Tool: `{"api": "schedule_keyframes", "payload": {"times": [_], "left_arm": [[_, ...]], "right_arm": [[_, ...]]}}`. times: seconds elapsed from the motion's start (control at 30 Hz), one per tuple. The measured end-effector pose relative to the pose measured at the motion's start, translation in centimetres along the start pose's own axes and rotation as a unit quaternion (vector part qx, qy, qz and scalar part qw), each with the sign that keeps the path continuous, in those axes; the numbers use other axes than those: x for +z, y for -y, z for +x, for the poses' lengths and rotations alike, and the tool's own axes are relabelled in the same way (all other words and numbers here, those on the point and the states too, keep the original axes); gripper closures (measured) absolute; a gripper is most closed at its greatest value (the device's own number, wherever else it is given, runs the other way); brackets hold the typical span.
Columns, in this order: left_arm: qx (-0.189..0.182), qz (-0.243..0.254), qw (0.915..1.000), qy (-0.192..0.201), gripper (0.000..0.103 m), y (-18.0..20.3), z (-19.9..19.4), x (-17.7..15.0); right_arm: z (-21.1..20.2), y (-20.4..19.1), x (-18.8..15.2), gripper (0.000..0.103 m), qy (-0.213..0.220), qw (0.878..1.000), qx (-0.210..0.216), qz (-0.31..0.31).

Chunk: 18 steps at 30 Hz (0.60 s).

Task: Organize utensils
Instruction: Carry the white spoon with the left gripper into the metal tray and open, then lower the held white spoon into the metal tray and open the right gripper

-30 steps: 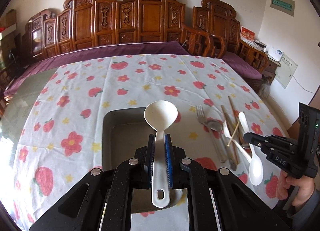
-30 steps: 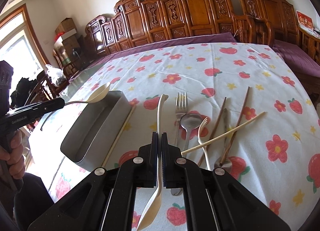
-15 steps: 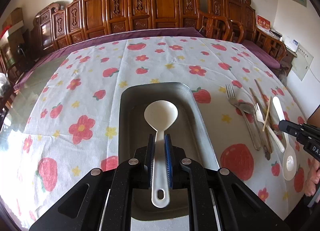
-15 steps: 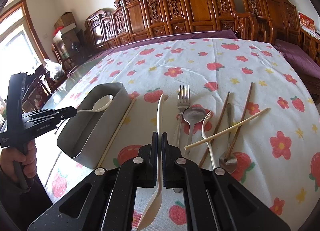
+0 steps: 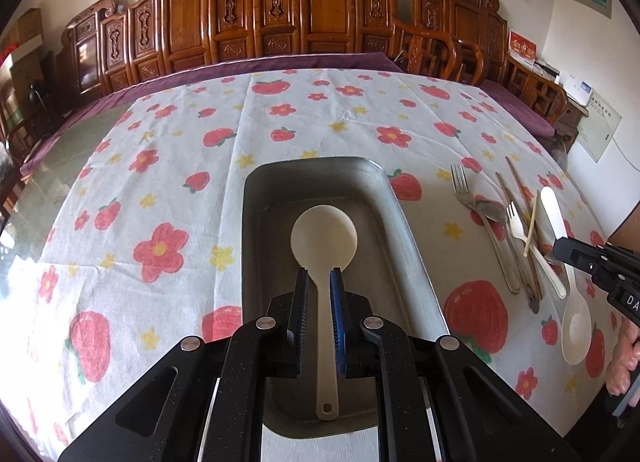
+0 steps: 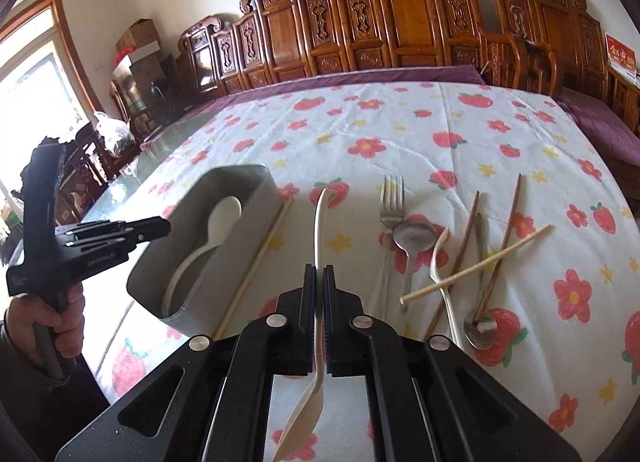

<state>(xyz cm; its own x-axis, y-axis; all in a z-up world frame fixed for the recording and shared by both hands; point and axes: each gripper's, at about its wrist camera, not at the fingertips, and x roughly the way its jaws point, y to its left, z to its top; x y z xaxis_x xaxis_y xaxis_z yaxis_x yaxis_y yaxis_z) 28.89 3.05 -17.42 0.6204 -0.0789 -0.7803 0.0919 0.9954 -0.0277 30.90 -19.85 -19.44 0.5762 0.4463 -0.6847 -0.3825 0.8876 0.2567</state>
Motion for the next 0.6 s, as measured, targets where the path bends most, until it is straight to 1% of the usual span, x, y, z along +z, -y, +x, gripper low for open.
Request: {"api": "schedule_keyframes", "payload": {"times": [0.17, 0.3, 0.5, 0.6], "left_arm": [[-0.006, -0.003, 0.9999, 0.012, 0.092, -0.7, -1.1, 0.1], [-0.003, -0.006, 0.9998, 0.021, 0.092, -1.4, -1.9, 0.2], [0.009, -0.011, 0.9994, 0.032, 0.092, -3.0, -2.9, 0.4], [0.011, -0.017, 0.9992, 0.035, 0.092, -3.9, -3.2, 0.4]], "right_arm": [[-0.4, -1.7, 1.2, 0.098, 0.008, 1.0, 0.014, 0.0], [0.2, -3.6, 2.7, 0.098, 0.013, 0.999, 0.036, 0.004], [2.2, -6.8, 4.8, 0.098, 0.018, 0.997, 0.073, 0.013], [3.6, -8.2, 5.2, 0.098, 0.014, 0.997, 0.08, 0.015]]}}
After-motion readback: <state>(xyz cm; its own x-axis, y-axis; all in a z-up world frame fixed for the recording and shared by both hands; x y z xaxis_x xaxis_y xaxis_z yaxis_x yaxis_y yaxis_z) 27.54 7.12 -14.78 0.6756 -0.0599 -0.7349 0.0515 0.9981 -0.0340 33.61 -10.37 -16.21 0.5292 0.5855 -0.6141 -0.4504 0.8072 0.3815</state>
